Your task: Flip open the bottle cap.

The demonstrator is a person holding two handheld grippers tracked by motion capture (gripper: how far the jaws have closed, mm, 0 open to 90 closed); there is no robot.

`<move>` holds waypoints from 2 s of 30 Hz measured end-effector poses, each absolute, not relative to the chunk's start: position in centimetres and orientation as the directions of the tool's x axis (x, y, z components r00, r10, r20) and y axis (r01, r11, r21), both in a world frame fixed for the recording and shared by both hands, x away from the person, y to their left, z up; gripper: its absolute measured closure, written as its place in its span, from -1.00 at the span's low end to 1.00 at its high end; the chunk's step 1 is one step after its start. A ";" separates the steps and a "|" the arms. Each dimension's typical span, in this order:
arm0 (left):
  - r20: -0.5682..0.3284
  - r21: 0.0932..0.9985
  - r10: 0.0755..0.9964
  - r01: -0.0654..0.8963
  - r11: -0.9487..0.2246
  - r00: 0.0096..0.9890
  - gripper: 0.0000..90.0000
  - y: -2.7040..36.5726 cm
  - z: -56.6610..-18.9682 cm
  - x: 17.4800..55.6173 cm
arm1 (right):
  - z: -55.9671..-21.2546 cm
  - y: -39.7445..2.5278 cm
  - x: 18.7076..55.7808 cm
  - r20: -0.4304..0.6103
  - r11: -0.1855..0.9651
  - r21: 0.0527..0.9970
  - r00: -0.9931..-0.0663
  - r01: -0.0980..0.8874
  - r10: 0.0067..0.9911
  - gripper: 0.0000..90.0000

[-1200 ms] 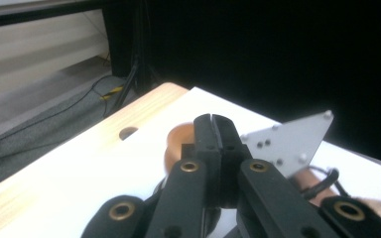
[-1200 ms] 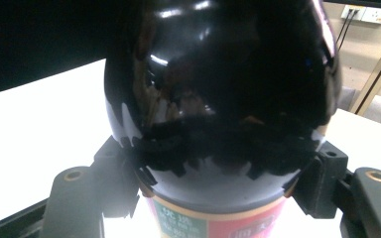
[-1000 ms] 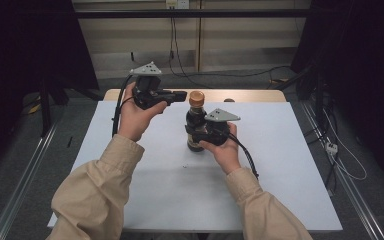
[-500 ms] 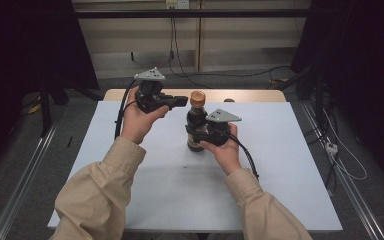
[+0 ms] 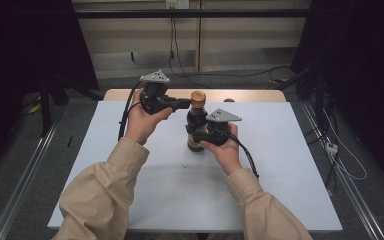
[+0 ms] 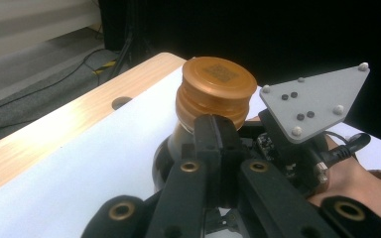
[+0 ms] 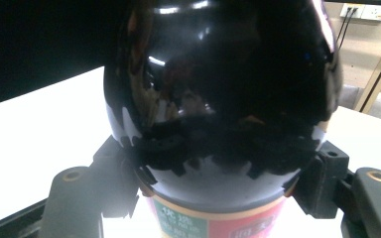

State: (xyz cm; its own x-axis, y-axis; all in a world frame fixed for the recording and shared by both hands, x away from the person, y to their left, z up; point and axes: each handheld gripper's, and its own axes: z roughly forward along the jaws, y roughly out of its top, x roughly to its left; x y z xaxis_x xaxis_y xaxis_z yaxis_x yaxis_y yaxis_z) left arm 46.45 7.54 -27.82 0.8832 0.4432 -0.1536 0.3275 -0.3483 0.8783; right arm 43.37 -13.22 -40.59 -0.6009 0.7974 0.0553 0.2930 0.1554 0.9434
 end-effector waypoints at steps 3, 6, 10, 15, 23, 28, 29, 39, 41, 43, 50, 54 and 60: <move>-0.152 0.880 0.447 0.327 -0.346 0.882 1.00 7.5 -27.8 46.5 | -40.6 -13.2 43.4 0.057 0.155 0.943 -0.601 0.296 0.797 -0.31; -0.152 0.882 0.448 0.325 -0.340 0.881 1.00 7.5 -27.8 46.5 | -40.6 -13.2 43.4 0.057 0.154 0.943 -0.600 0.295 0.798 -0.31; -0.145 0.878 0.446 0.322 -0.353 0.883 1.00 7.4 -27.5 46.6 | -40.6 -13.2 43.3 0.059 0.152 0.943 -0.599 0.295 0.798 -0.31; -0.133 0.873 0.449 0.319 -0.368 0.883 1.00 7.2 -27.3 46.6 | -40.6 -13.3 43.3 0.063 0.147 0.944 -0.597 0.296 0.800 -0.31; -0.121 0.875 0.452 0.311 -0.373 0.884 1.00 6.8 -26.5 46.4 | -40.6 -13.4 43.4 0.070 0.143 0.943 -0.597 0.301 0.800 -0.31; -0.122 0.879 0.445 0.305 -0.367 0.887 1.00 6.8 -26.5 46.4 | -40.6 -13.4 43.4 0.073 0.140 0.943 -0.597 0.303 0.799 -0.31; -0.121 0.880 0.446 0.304 -0.366 0.887 1.00 6.8 -26.4 46.4 | -40.6 -13.4 43.4 0.072 0.141 0.943 -0.597 0.302 0.799 -0.31; -0.116 0.880 0.442 0.299 -0.369 0.889 1.00 7.0 -26.6 46.4 | -40.6 -13.3 43.4 0.067 0.145 0.943 -0.599 0.298 0.798 -0.31; -0.116 0.879 0.438 0.298 -0.372 0.891 1.00 7.1 -26.6 46.4 | -40.6 -13.3 43.4 0.065 0.147 0.944 -0.600 0.297 0.797 -0.31; -0.117 0.878 0.443 0.301 -0.372 0.889 1.00 7.1 -26.7 46.5 | -40.6 -13.3 43.4 0.064 0.149 0.943 -0.600 0.298 0.797 -0.31; -0.106 0.867 0.464 0.310 -0.391 0.880 1.00 7.7 -27.0 46.8 | -40.6 -13.4 43.5 0.064 0.149 0.943 -0.602 0.298 0.796 -0.31; -0.107 0.865 0.461 0.311 -0.393 0.881 1.00 7.6 -27.1 46.8 | -40.6 -13.3 43.5 0.063 0.150 0.943 -0.602 0.297 0.796 -0.31; -0.109 0.870 0.451 0.304 -0.388 0.886 1.00 7.1 -27.2 46.9 | -40.6 -13.3 43.4 0.065 0.146 0.944 -0.600 0.296 0.797 -0.31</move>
